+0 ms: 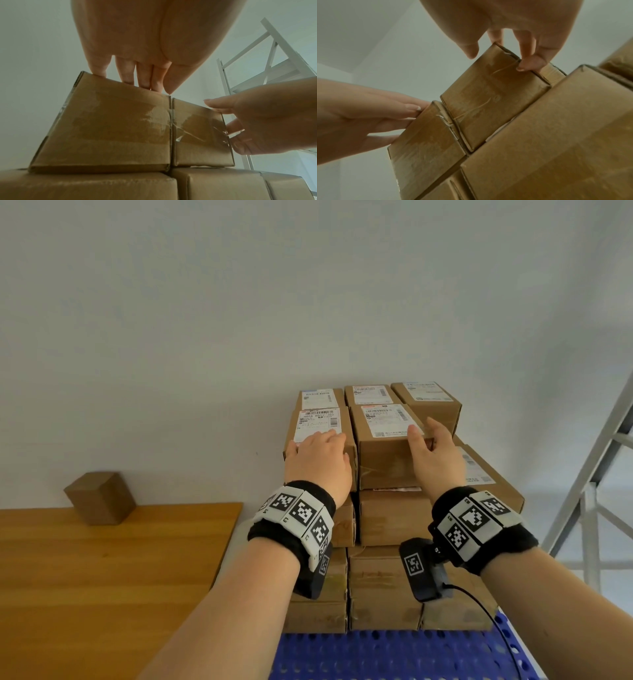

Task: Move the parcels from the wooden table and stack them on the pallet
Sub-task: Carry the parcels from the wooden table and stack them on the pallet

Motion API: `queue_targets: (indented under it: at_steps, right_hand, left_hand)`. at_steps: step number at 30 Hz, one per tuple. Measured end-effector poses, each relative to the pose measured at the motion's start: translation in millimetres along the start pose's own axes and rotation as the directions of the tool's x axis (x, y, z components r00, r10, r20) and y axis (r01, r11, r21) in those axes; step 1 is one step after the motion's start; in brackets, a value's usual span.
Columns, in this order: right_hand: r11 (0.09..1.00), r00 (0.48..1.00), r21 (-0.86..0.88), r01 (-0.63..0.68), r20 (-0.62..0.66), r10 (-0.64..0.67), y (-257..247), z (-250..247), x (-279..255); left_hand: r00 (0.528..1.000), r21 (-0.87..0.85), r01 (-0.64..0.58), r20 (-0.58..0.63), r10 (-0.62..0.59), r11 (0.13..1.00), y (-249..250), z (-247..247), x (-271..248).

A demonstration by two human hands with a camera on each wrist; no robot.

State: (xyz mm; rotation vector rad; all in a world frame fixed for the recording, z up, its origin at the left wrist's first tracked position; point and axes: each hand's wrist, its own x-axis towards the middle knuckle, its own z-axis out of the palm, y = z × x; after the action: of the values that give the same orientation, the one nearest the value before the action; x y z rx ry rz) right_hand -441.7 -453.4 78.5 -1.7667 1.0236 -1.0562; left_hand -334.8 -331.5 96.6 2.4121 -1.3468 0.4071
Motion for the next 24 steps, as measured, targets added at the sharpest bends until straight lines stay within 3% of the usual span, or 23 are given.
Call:
queue_targets:
  at_steps: [24]
  right_hand:
    - [0.999, 0.997, -0.007, 0.039, 0.062, -0.039, -0.5, -1.1, 5.7]
  left_hand:
    - [0.998, -0.015, 0.041, 0.043, -0.04, 0.999, 1.9, -4.8, 1.1]
